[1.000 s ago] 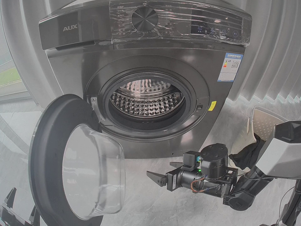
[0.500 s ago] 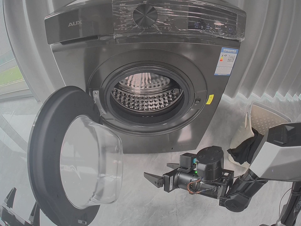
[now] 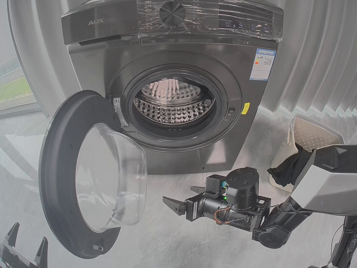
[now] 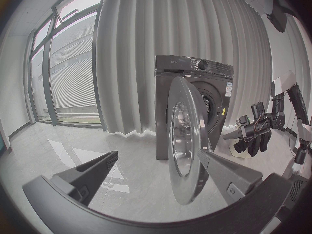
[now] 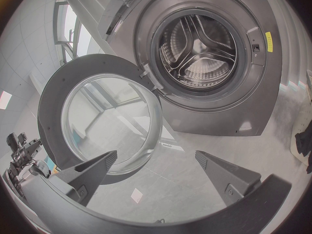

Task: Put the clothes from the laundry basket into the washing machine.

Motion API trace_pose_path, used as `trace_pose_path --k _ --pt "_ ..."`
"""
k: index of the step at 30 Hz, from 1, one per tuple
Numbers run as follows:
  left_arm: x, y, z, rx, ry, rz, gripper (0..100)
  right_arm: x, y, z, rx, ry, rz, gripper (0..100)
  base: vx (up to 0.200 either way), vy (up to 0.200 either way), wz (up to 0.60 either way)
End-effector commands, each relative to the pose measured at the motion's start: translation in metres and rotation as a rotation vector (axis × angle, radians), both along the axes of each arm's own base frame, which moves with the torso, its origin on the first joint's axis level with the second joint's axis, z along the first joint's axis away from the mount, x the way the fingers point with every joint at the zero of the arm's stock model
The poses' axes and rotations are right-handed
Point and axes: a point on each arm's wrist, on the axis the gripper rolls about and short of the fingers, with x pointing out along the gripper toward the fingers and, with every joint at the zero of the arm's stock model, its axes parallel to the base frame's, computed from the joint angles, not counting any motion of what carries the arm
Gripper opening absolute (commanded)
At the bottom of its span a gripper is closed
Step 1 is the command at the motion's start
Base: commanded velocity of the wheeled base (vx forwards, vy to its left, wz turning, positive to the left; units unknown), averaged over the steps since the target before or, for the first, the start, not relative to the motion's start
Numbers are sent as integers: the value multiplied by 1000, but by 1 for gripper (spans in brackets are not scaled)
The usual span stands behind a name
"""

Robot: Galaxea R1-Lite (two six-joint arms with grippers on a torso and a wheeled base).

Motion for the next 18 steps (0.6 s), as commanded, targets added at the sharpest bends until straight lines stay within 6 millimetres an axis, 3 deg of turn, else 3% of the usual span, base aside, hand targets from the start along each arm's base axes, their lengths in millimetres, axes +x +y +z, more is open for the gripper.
trace_pose_path --k 1,10,14,18 --pt "0 0 -5 0 0 0 100 10 12 -2 19 -16 4 100 0 0 0" --pt "0 0 -5 2 0 0 100 27 35 -3 46 20 0 100 0 0 0" --pt "0 0 -5 2 0 0 100 30 51 5 57 68 10 100 0 0 0" --pt "0 0 -5 2 0 0 100 31 68 0 66 76 29 100 0 0 0"
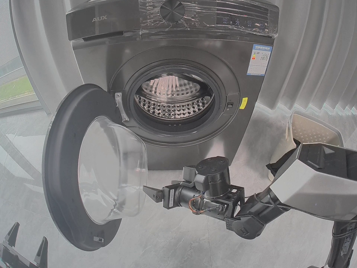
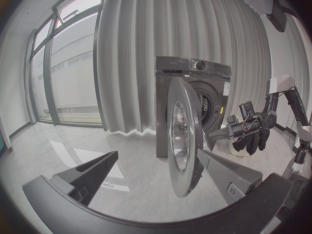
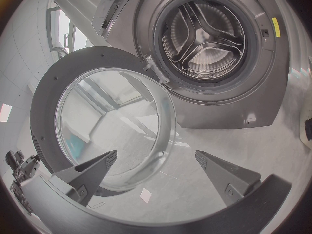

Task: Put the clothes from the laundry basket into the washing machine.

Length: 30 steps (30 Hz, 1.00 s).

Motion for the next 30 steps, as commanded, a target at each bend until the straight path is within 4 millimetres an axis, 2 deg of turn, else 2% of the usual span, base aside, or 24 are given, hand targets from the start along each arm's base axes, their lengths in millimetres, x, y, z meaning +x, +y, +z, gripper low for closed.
trace_pose_path --k 1,5,9,16,19,22,26,29,30 --pt "0 0 -5 0 0 1 100 1 24 -5 20 2 31 100 0 0 0" --pt "0 0 -5 0 0 1 100 -2 40 -19 12 8 58 100 0 0 0" --pt "0 0 -5 0 0 1 100 -4 49 -24 17 5 70 100 0 0 0" --pt "0 0 -5 0 0 1 100 -4 53 -13 54 -13 57 100 0 0 0" --pt "0 0 -5 0 1 1 100 -5 44 0 71 -22 46 100 0 0 0" --pt "0 0 -5 0 0 1 100 -15 29 20 79 -31 42 100 0 0 0" --pt "0 0 -5 0 -2 1 100 -32 -2 49 81 -49 23 100 0 0 0" --pt "0 0 -5 -2 0 2 100 -44 -25 62 70 -64 13 100 0 0 0" --pt "0 0 -5 -2 0 2 100 -44 -25 62 70 -64 13 100 0 0 0"
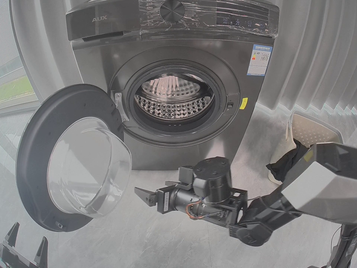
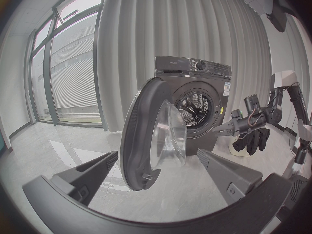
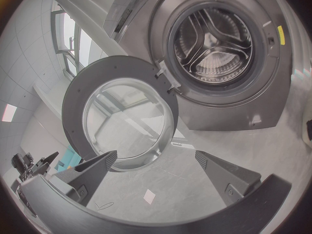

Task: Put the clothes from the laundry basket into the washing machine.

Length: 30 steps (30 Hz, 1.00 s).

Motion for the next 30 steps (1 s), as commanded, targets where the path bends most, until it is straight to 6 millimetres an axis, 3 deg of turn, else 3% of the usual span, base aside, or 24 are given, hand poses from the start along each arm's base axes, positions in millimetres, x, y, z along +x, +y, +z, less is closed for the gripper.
trace_pose_path --k 1,6,10,15,21,30 --pt "0 0 -5 -3 0 2 100 -26 -52 46 16 -63 -27 100 0 0 0" --pt "0 0 -5 -4 0 2 100 -36 -99 62 -5 -143 -88 100 0 -40 0" --pt "0 0 -5 -4 0 2 100 -40 -123 70 -3 -203 -131 100 0 -200 0" --pt "0 0 -5 -4 0 2 100 -65 -167 75 -66 -287 -175 100 0 -200 0" --pt "0 0 -5 -4 0 0 100 -95 -198 66 -123 -298 -184 100 0 -67 0" --pt "0 0 -5 -4 0 0 100 -121 -238 54 -204 -335 -258 100 0 0 0"
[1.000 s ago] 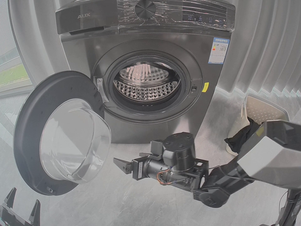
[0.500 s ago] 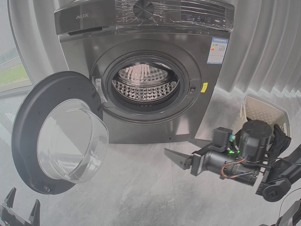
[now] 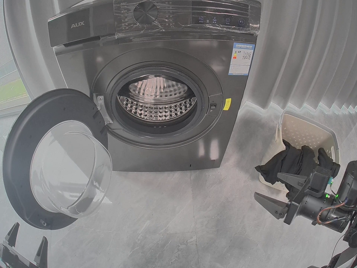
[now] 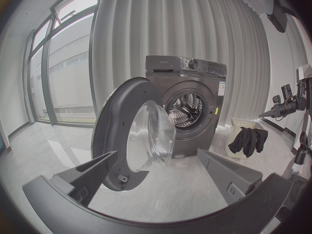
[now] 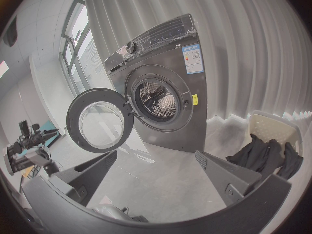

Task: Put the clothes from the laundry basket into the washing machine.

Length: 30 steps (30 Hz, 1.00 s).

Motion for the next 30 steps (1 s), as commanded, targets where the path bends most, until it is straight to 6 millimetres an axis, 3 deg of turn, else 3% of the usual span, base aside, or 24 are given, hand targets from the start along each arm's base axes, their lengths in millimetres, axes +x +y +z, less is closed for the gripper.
trace_pose_path --k 1,13,22,24,25,27,30 --pt "0 0 -5 0 0 0 100 -24 -27 0 -11 -55 -46 100 0 0 0" --pt "0 0 -5 0 0 0 100 -62 -62 5 -8 -156 -140 100 0 0 0" --pt "0 0 -5 0 0 0 100 -106 -92 6 2 -296 -299 100 0 0 0" --pt "0 0 -5 1 0 0 100 -115 -95 3 6 -313 -320 100 0 0 0" --pt "0 0 -5 0 0 0 100 -131 -100 -5 14 -342 -333 100 0 0 0" --pt "0 0 -5 0 0 0 100 -136 -101 -7 17 -346 -335 100 0 0 0" --pt "0 0 -5 0 0 0 100 -157 -106 -27 16 -365 -362 100 0 0 0"
